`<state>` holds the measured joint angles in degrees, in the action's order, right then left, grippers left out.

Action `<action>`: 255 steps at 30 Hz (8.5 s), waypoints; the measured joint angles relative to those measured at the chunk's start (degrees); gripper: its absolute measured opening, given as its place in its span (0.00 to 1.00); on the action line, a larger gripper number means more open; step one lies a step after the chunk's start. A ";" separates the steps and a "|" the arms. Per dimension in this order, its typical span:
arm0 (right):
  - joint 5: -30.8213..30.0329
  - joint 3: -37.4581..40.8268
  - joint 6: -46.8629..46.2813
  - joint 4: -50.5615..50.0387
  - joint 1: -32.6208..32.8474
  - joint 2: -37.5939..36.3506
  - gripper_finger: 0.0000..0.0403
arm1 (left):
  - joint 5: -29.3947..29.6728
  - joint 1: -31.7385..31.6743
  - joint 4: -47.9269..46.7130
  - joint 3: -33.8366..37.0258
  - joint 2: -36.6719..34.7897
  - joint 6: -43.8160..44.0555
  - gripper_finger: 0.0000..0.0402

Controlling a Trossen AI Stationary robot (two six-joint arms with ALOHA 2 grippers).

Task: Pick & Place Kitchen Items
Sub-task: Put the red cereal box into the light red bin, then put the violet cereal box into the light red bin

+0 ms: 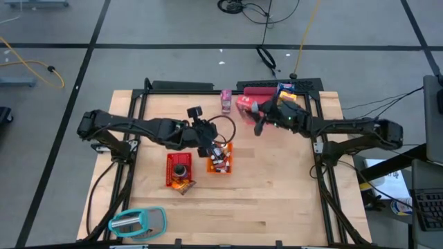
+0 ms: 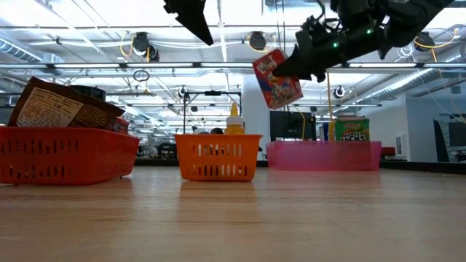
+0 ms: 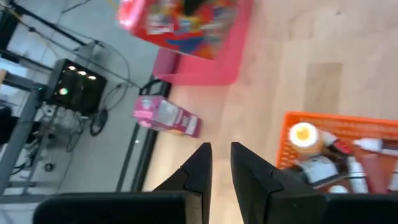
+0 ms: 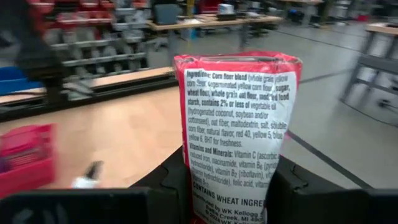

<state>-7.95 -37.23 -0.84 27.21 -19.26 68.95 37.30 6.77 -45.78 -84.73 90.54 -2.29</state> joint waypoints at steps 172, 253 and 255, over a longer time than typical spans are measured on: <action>7.83 0.11 -1.51 17.10 0.26 18.58 0.52 | -18.20 -28.37 68.44 30.93 9.75 -15.45 0.56; -0.76 0.16 -2.98 15.18 2.05 18.58 0.50 | -15.13 -14.49 56.15 21.42 7.34 -16.97 0.00; -0.98 0.19 -2.98 15.49 2.51 18.58 0.46 | -15.13 -14.34 56.37 21.42 7.34 -16.93 0.00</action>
<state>-8.93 -37.04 -3.81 42.70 -16.75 87.53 22.18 -7.57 10.59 -63.31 97.89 -19.23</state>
